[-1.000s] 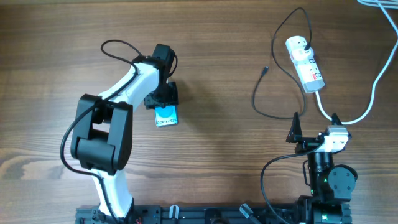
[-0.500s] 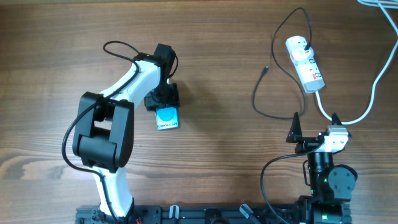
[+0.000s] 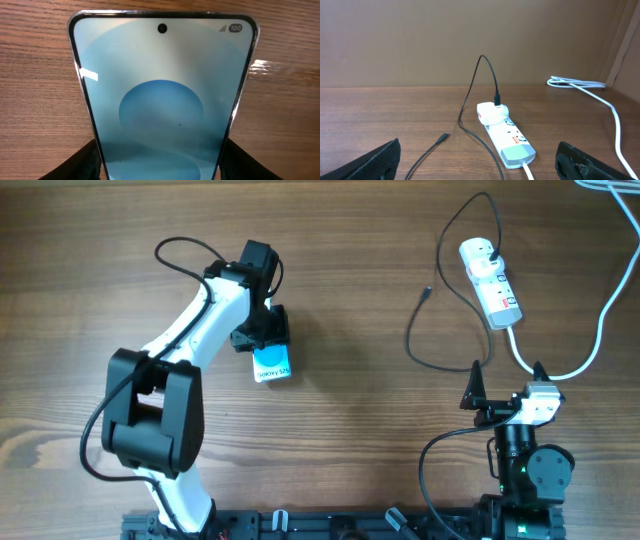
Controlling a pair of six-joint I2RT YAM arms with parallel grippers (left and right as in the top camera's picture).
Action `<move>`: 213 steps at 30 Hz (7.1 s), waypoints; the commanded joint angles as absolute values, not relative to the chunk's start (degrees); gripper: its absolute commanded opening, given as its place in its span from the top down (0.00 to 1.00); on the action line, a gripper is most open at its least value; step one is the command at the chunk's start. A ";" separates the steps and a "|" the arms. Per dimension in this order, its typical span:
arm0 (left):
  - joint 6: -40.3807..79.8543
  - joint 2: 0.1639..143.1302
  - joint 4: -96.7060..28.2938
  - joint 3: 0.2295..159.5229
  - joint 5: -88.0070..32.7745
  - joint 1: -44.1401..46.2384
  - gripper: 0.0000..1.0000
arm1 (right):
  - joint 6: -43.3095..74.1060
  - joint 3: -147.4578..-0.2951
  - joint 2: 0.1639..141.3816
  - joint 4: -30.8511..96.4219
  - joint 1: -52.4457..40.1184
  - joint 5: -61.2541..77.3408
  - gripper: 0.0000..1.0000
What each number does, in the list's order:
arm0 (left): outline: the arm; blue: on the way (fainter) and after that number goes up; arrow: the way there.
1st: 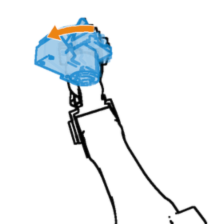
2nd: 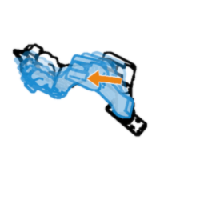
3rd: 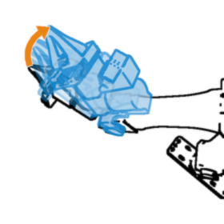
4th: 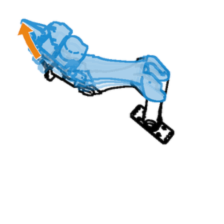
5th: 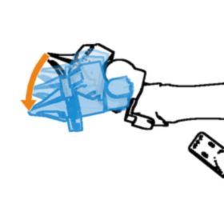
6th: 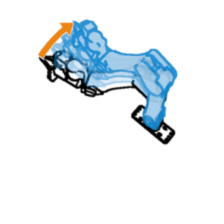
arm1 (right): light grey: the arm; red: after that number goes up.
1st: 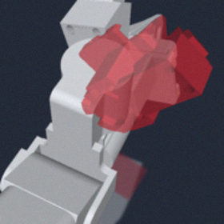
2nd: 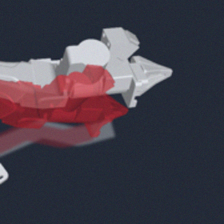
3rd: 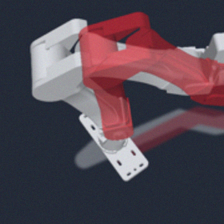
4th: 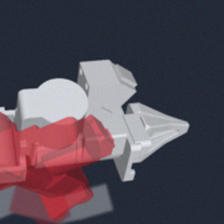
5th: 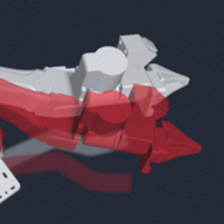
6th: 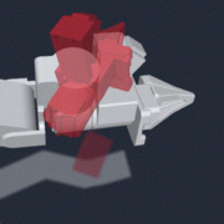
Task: Plug charger to phone and switch on socket
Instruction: 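Close the left gripper on the phone's bottom edge and lift, then raise the phone upright with the left gripper, turning it rightward, then reach the right gripper to the phone and grasp its top edge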
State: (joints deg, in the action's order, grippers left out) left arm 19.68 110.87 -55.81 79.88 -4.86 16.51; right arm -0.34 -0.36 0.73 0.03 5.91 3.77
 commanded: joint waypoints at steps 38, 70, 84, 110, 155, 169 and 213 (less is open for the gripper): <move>28.97 108.84 -55.77 82.63 -63.64 14.61 0.54 | -1.10 -0.27 0.21 -0.12 5.80 2.96 0.00; 28.99 108.86 -53.19 82.63 -73.10 11.09 0.55 | -1.10 -0.27 0.21 -0.12 5.80 2.94 0.00; 28.99 108.86 -50.33 82.63 -73.63 8.08 0.55 | -1.10 -0.27 0.21 -0.12 5.80 2.94 0.00; 38.13 108.86 -42.78 82.63 -59.20 8.14 0.53 | 41.95 -0.30 0.40 -0.95 5.80 13.72 0.00; 54.76 108.86 -29.41 82.63 -52.53 16.40 0.52 | 43.42 -19.55 71.40 -46.85 -15.59 31.94 0.00; 59.22 108.86 -25.89 82.63 -49.82 20.14 0.55 | 35.90 -19.57 82.78 -54.85 -21.76 16.53 0.06; 59.99 108.86 -26.41 82.63 -51.57 28.64 0.54 | 35.99 -19.59 82.78 -52.77 -22.33 13.32 0.63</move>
